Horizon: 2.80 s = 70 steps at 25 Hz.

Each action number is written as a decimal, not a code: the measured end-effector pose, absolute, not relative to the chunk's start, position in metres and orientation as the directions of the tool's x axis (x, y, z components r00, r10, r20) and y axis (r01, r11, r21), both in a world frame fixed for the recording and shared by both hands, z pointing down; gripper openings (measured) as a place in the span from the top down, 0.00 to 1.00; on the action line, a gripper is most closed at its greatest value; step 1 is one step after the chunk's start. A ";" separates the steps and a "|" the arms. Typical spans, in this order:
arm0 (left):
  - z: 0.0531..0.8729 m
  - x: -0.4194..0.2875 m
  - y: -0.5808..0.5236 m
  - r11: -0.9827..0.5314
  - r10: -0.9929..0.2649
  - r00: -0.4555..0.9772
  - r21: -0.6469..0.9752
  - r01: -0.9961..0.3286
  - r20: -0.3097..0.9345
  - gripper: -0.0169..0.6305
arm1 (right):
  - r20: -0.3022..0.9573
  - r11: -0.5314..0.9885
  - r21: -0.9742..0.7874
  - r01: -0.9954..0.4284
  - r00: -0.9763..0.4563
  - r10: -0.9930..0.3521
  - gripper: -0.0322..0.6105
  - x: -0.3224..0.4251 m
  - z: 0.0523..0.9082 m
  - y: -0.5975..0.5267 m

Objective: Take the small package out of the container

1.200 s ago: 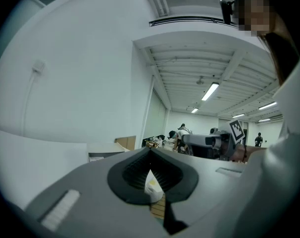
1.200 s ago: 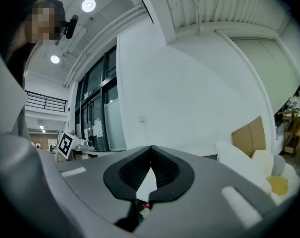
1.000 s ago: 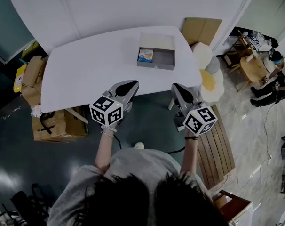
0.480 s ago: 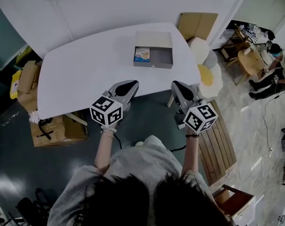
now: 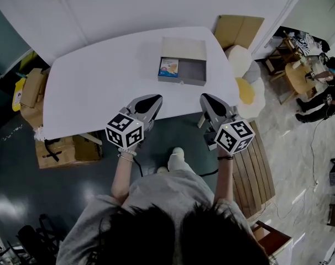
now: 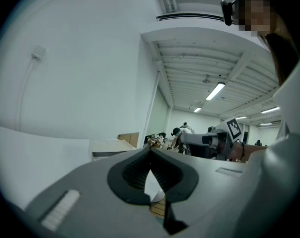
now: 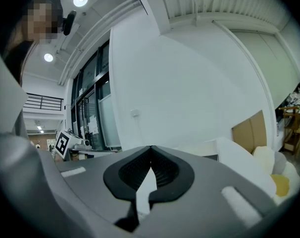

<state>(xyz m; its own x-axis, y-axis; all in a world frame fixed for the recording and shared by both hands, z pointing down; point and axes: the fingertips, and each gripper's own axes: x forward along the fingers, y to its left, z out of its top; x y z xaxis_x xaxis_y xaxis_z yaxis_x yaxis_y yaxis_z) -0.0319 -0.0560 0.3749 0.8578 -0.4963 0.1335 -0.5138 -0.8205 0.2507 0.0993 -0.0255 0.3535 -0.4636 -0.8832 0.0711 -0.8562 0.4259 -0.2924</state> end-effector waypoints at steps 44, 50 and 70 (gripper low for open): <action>0.416 -0.002 -0.195 -0.691 -0.593 0.770 0.342 -0.637 0.237 0.99 | 0.215 0.510 -0.385 -0.769 -0.612 -0.761 0.93 0.123 0.407 -0.185; 0.434 -0.003 -0.218 -0.688 -0.566 0.781 0.370 -0.624 0.265 0.99 | 0.260 0.499 -0.402 -0.768 -0.618 -0.742 0.93 0.117 0.424 -0.211; 0.490 -0.015 -0.258 -0.650 -0.503 0.800 0.467 -0.600 0.328 0.99 | 0.406 0.459 -0.486 -0.744 -0.657 -0.635 0.93 0.097 0.487 -0.261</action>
<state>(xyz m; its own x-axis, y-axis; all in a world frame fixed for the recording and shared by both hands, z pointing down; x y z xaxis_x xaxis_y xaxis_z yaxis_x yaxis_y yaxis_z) -0.0150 -0.2580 0.4905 0.8000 -0.5027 0.3275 -0.5996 -0.6502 0.4667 0.0974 -0.2611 0.4866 -0.6570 -0.6353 0.4060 -0.7439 0.4590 -0.4857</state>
